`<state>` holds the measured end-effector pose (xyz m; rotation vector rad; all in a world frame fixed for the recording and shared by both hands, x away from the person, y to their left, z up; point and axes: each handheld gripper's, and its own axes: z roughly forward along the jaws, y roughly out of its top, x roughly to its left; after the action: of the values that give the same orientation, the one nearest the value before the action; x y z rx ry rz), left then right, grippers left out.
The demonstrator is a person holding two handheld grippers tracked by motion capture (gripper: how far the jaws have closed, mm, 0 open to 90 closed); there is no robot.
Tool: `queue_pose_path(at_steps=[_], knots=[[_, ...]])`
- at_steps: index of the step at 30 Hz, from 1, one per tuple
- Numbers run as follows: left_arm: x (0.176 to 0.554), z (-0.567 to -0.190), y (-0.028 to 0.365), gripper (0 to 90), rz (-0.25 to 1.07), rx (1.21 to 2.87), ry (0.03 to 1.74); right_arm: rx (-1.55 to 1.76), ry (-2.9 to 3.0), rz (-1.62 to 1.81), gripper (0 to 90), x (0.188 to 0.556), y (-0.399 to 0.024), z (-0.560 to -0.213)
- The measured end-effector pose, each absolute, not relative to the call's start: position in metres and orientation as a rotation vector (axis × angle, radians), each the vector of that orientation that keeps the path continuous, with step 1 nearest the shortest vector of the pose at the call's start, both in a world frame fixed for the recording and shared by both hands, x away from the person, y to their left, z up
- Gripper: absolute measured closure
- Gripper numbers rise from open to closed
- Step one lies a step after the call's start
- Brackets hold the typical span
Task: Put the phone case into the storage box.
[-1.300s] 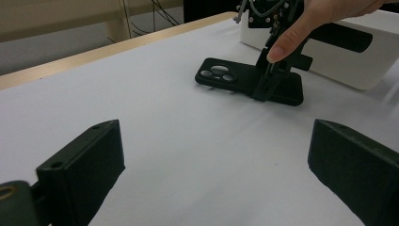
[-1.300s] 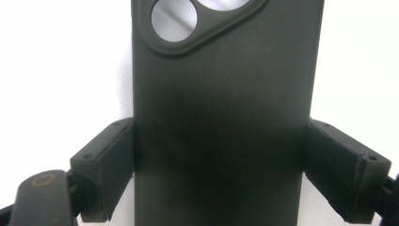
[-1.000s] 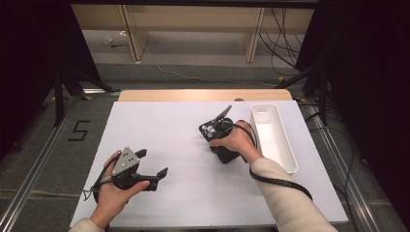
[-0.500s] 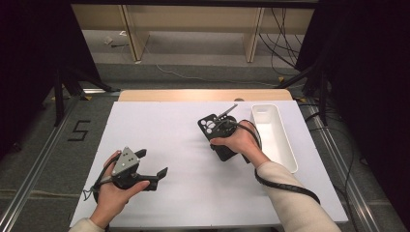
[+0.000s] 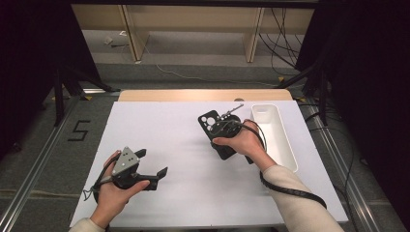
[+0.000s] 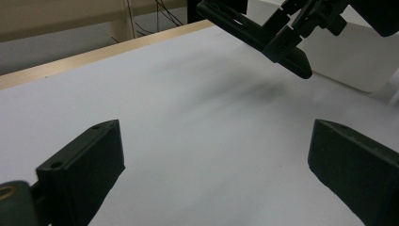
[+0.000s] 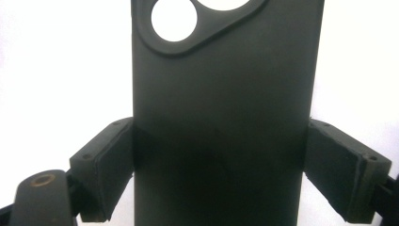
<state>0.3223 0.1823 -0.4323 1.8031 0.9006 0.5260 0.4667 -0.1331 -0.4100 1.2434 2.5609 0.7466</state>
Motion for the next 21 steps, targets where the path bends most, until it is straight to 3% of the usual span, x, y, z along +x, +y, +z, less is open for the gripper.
queue_pose_path(at_steps=[21], knots=[[0.3224, -0.4323, 0.1824, 3.7, 0.53, 1.805, 0.901, 1.197, 2.518, 0.885, 15.7, 0.4579, -0.1416, -0.4112]])
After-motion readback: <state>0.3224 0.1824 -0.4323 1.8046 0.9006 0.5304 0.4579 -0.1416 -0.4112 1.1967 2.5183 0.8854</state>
